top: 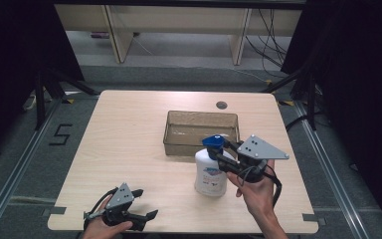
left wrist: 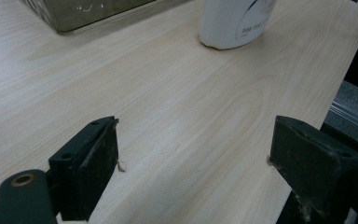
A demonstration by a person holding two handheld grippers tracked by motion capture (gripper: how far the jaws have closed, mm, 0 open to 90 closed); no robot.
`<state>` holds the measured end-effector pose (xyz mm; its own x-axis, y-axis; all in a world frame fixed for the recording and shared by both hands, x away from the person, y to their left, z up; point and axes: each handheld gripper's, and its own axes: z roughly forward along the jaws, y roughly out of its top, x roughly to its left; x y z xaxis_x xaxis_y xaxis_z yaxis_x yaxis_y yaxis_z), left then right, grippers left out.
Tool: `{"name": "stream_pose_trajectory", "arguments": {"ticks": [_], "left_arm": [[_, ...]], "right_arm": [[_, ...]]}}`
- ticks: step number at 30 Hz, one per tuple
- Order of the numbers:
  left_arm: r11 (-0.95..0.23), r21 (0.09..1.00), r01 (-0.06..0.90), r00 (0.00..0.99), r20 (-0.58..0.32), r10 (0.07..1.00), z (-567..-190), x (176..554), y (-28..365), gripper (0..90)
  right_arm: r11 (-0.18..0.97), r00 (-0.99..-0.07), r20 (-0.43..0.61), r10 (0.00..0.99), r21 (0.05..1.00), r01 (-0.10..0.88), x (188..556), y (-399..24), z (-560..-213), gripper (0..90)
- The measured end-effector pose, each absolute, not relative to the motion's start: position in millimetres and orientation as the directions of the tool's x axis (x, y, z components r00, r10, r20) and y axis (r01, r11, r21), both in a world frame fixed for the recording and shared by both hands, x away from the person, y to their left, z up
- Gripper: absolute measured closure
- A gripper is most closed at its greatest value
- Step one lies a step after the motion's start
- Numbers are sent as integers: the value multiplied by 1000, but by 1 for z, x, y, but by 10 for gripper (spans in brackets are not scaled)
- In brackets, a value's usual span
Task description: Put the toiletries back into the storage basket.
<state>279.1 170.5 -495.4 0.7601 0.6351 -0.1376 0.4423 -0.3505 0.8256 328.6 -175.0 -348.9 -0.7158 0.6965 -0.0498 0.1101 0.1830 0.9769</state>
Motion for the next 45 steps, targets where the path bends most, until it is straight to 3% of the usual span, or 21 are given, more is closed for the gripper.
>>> {"name": "stream_pose_trajectory", "arguments": {"ticks": [1, 11, 13, 15, 28, 45], "left_arm": [[-352, 825, 442, 759, -135, 637, -495, 279, 171, 149], [-352, 825, 442, 759, -134, 637, -495, 279, 171, 149], [-353, 825, 442, 758, -134, 638, -495, 279, 171, 149], [-351, 826, 442, 761, -139, 633, -495, 279, 171, 149], [-349, 827, 440, 761, -137, 634, -496, 279, 171, 149], [-342, 833, 436, 760, -138, 635, -496, 279, 169, 149]], "right_arm": [[166, -718, -13, 696, 976, 143, 328, -175, -348, 619], [139, -713, -35, 700, 986, 88, 334, -175, -334, 619], [116, -716, 8, 698, 986, 124, 335, -174, -332, 619], [120, -711, -22, 703, 989, 88, 340, -175, -330, 619], [82, -706, 25, 707, 990, 118, 348, -177, -318, 619], [96, -682, -12, 732, 992, 86, 367, -181, -285, 619]]}}
